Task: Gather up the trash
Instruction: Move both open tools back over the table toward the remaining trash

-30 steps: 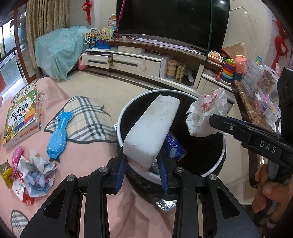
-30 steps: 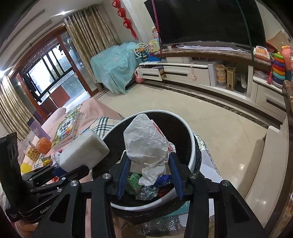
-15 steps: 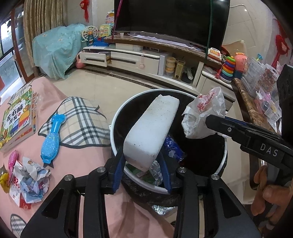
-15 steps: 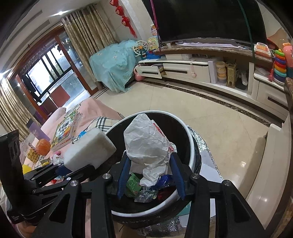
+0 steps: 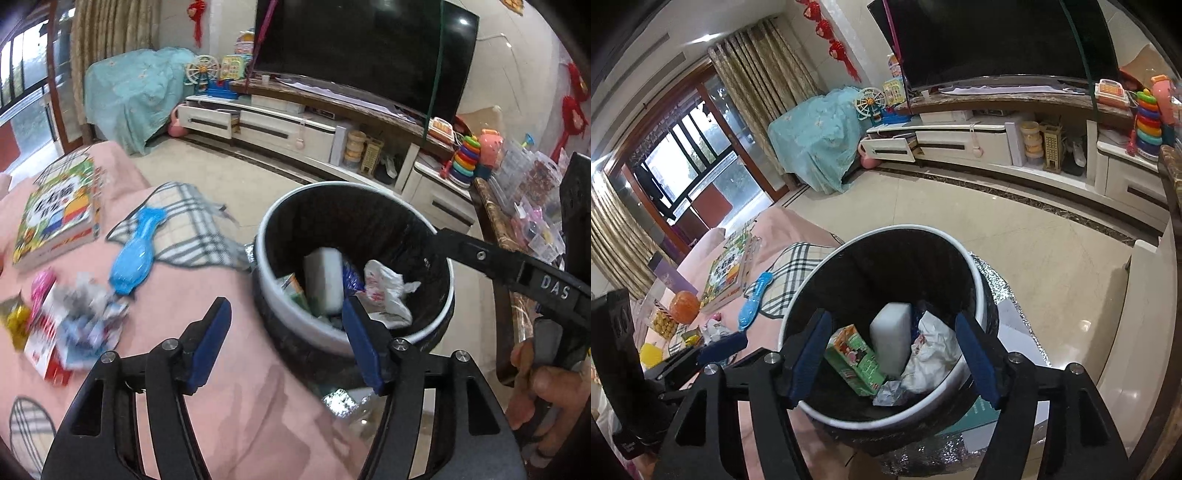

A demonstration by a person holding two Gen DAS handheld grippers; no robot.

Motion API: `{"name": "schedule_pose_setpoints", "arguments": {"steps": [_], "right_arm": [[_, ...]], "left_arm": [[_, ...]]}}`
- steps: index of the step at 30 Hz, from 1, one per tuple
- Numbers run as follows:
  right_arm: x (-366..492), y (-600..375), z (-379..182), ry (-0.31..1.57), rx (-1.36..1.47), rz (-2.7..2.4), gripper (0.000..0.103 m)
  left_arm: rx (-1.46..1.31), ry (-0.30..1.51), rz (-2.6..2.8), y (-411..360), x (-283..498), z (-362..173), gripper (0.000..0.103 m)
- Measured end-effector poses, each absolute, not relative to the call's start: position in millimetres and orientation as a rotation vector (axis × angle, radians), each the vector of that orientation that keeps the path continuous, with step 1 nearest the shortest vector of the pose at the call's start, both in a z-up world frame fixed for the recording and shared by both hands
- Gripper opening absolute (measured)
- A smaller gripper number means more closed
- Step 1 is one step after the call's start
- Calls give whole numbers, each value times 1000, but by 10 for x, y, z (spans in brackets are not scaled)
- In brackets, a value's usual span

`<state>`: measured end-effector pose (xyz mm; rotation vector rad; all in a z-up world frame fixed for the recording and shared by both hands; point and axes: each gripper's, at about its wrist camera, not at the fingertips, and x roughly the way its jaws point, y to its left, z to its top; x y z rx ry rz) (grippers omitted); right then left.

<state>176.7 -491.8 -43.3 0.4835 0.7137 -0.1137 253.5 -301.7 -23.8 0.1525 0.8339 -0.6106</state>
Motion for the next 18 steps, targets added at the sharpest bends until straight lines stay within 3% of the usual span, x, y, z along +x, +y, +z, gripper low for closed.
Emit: {"name": "schedule_pose_setpoints", "arguments": {"steps": [3, 18], "right_arm": [[1680, -4813, -427, 700, 492, -102, 79], [1515, -3921, -402, 674, 468, 33, 92]], "left_arm": [[114, 838, -590, -2791, 2461, -277, 65], [-10, 843, -447, -1620, 2178, -421, 65]]}}
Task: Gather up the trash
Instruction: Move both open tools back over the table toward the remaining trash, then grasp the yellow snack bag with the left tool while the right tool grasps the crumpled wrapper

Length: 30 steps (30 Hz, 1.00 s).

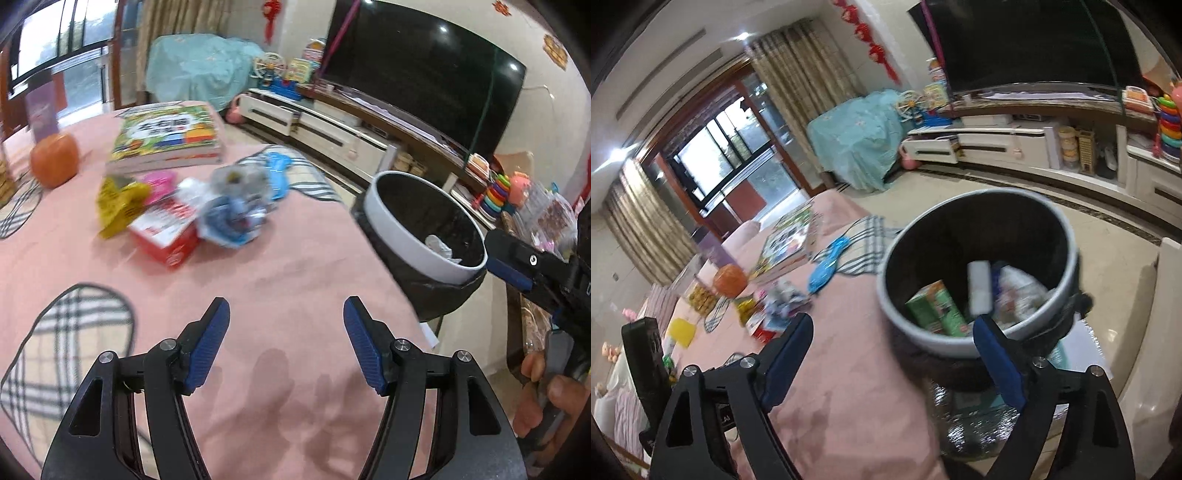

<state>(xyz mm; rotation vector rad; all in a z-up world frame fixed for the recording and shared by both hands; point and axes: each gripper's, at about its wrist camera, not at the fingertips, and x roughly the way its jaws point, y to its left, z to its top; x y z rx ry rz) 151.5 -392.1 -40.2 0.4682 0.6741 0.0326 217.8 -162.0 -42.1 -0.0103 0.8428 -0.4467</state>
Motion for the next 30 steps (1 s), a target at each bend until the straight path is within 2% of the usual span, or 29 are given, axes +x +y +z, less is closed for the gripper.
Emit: {"name": "schedule_pose_setpoints", "arguments": {"steps": [19, 30], "right_arm": [[1694, -2947, -664, 741, 398, 155, 93], [1972, -2737, -709, 736, 390, 212, 93]], "left_arm": [[-97, 838, -297, -547, 2124, -548, 68], [-97, 846, -276, -325, 2378, -553, 69]]}}
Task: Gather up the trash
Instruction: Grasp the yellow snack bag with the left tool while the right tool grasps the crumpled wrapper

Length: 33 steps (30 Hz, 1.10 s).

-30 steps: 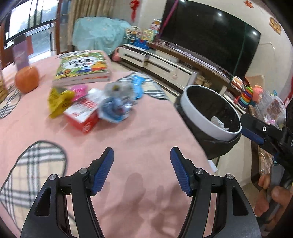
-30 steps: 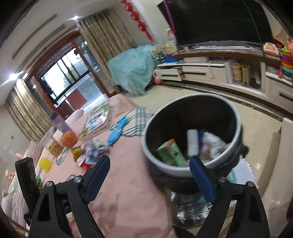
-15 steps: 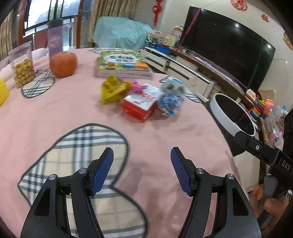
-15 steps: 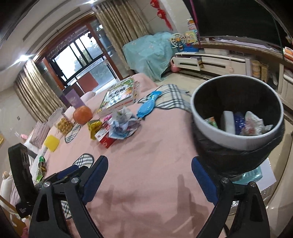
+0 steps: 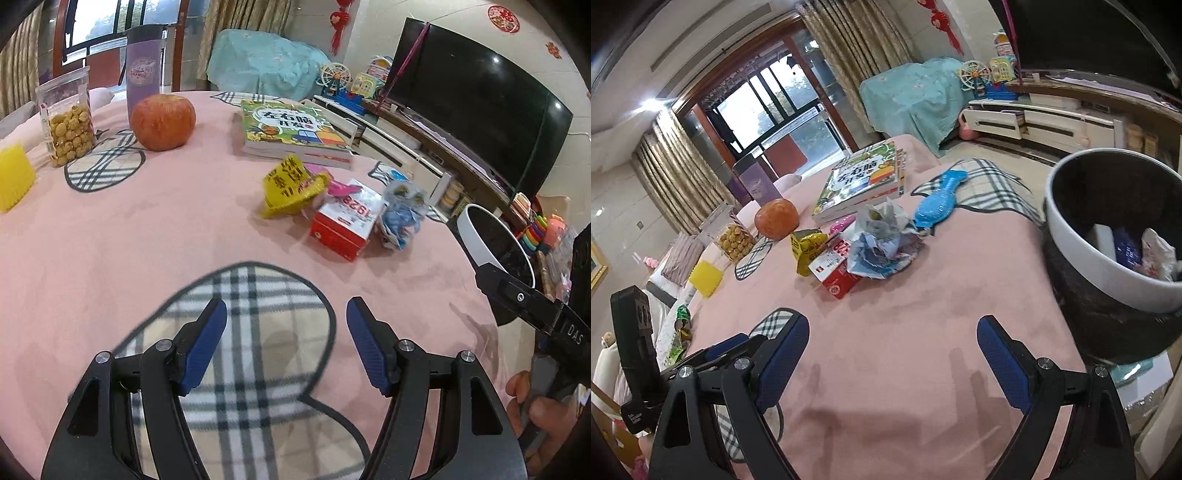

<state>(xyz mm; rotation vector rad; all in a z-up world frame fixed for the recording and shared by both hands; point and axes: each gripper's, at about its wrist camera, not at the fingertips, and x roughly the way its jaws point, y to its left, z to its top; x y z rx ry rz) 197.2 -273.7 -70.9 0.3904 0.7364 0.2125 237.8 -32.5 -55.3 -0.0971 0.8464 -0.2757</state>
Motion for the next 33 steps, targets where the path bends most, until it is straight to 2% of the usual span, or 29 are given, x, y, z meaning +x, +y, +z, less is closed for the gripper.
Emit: {"name": "schedule_pose_setpoints", "arguments": {"steps": [8, 16, 21, 23, 26, 28, 33], "right_arm": [[2263, -2700, -731, 740, 383, 220, 92], [2593, -2709, -796, 756, 395, 212, 82], [2793, -2725, -893, 782, 442, 222, 80], [2869, -2725, -948, 805, 463, 229, 75], [2916, -2705, -983, 815, 465, 237, 67], [2931, -2677, -1006, 816, 468, 266, 47], [2881, -2683, -985, 800, 452, 256, 33]], "left_arm": [[-94, 854, -300, -333, 2718, -533, 69], [-109, 823, -340, -472, 3147, -434, 69], [-90, 837, -351, -566, 3385, -502, 69], [-100, 848, -347, -567, 3470, -548, 68], [-119, 860, -344, -545, 3540, -601, 52], [-127, 869, -339, -531, 3558, -633, 50], [-119, 848, -339, -530, 3497, -618, 39]]}}
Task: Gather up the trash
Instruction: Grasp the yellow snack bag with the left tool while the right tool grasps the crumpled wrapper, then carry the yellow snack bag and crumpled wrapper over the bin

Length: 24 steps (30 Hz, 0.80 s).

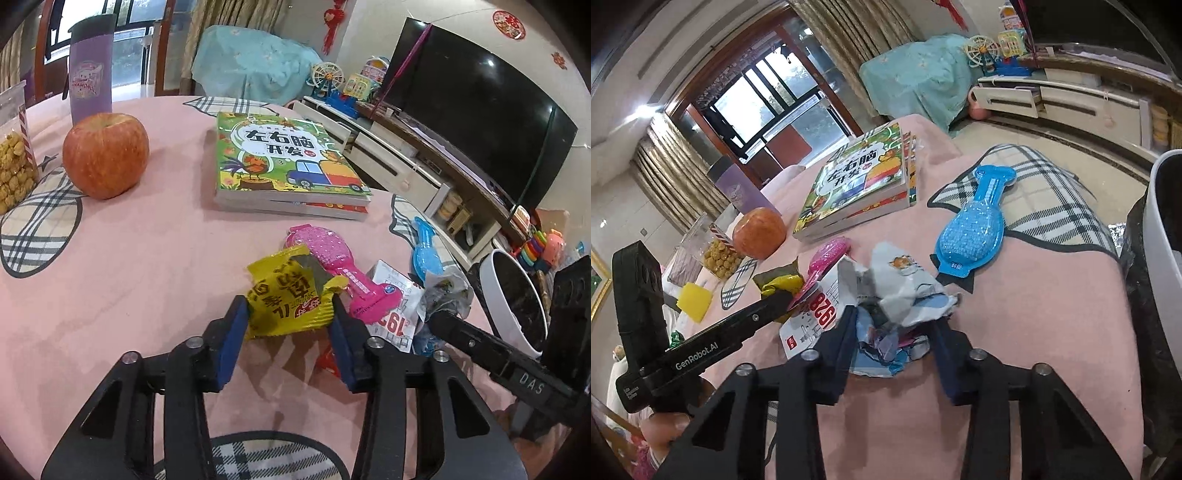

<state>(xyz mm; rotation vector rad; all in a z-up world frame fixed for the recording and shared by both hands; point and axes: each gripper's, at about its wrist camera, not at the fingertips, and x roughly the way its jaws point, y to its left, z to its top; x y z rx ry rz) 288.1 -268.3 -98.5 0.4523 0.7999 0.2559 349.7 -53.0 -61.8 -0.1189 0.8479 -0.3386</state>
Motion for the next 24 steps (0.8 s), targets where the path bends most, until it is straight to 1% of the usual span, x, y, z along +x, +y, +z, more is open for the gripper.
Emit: {"name": "schedule_pose_setpoints", "arguments": {"steps": [4, 5, 6, 7, 8, 19, 23, 24], "right_arm": [[2809, -2736, -957, 789, 468, 259, 23], [2773, -2746, -947, 788, 464, 258, 22], [2764, -2752, -942, 787, 465, 259, 20], [2725, -2765, -935, 785, 468, 260, 12], [2708, -2769, -929, 785, 470, 261, 10], [2342, -2828, -789, 794, 482, 299, 10], [2230, -2791, -723, 818, 446, 323, 10], [2232, -2769, -727, 830, 426, 313, 16]], "left_arm": [[-103, 826, -319, -484, 3351, -582, 30], [-99, 822, -314, -468, 3295, -575, 29], [-96, 819, -312, -455, 3260, -569, 25], [-92, 815, -309, -433, 3192, -558, 21], [-93, 812, -306, -407, 3153, -547, 21], [-181, 787, -311, -87, 2597, -364, 20], [-210, 805, -307, -68, 2478, -410, 20], [-216, 812, -307, -80, 2466, -431, 20]]}}
